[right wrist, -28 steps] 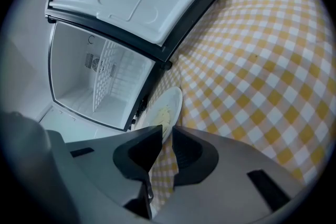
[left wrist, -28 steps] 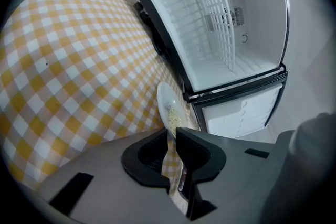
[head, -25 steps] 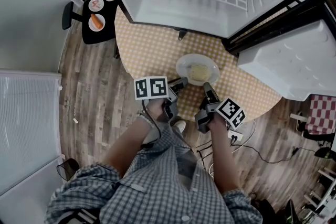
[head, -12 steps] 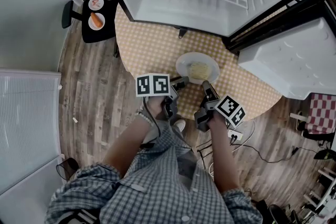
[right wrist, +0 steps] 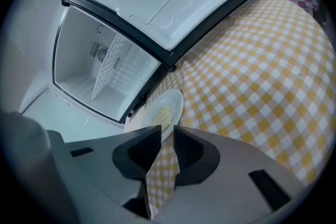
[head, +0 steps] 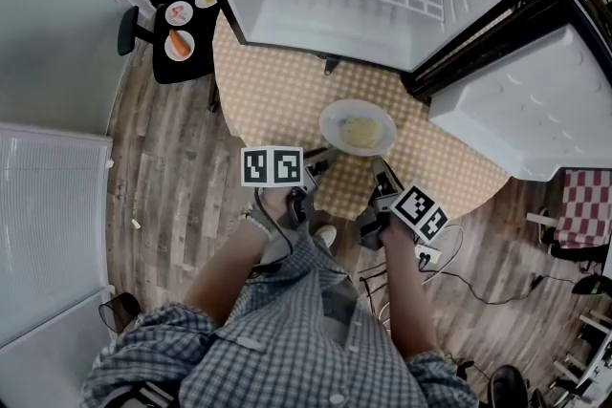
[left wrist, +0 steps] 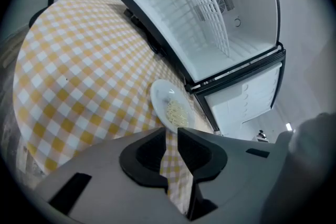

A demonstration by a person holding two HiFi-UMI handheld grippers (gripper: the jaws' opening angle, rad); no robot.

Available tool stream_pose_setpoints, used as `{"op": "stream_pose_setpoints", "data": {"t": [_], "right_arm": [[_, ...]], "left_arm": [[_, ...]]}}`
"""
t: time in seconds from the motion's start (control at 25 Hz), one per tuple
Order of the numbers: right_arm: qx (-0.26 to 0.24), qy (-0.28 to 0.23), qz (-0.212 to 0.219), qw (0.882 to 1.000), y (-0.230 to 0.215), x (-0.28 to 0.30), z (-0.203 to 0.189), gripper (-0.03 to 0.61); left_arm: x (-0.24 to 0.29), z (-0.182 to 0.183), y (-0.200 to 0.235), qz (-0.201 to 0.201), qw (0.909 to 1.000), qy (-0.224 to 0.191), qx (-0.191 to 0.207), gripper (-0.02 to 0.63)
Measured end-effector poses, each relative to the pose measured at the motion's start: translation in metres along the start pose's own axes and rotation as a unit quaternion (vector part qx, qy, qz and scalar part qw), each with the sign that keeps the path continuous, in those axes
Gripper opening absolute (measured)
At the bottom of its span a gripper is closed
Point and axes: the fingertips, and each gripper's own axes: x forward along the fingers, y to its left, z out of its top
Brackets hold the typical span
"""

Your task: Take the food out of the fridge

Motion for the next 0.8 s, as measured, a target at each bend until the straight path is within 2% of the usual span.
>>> {"op": "stream_pose_setpoints", "data": {"t": [0.16,0.32,0.44,0.56,0.8], "right_arm": [[-0.041,-0.017,0.005,0.999,0.01,-0.018,0.008,0.024],[-0.088,-0.027,0.026,0.995,0.026,-0.035,0.016,0.018],[-0.138,-0.041,0.03,0.989,0.039,-0.052,0.021,0.017],[-0.206,-0.069,0.027,0.976,0.055,-0.074,0.032,0.015],[-0.323,-0.111,0.034,0.939,0.1,-0.12,0.046,0.014]], "left_arm": [[-0.01,0.004,-0.014,0.011,0.9985,-0.019,0.05,0.008],[-0.023,0.014,-0.04,0.002,0.9934,-0.054,0.101,0.006],[-0.034,0.018,-0.056,0.019,0.9861,-0.071,0.149,0.006],[-0.045,0.02,-0.083,0.024,0.9744,-0.095,0.202,0.006],[-0.067,0.018,-0.132,0.033,0.9368,-0.128,0.324,0.006]]}}
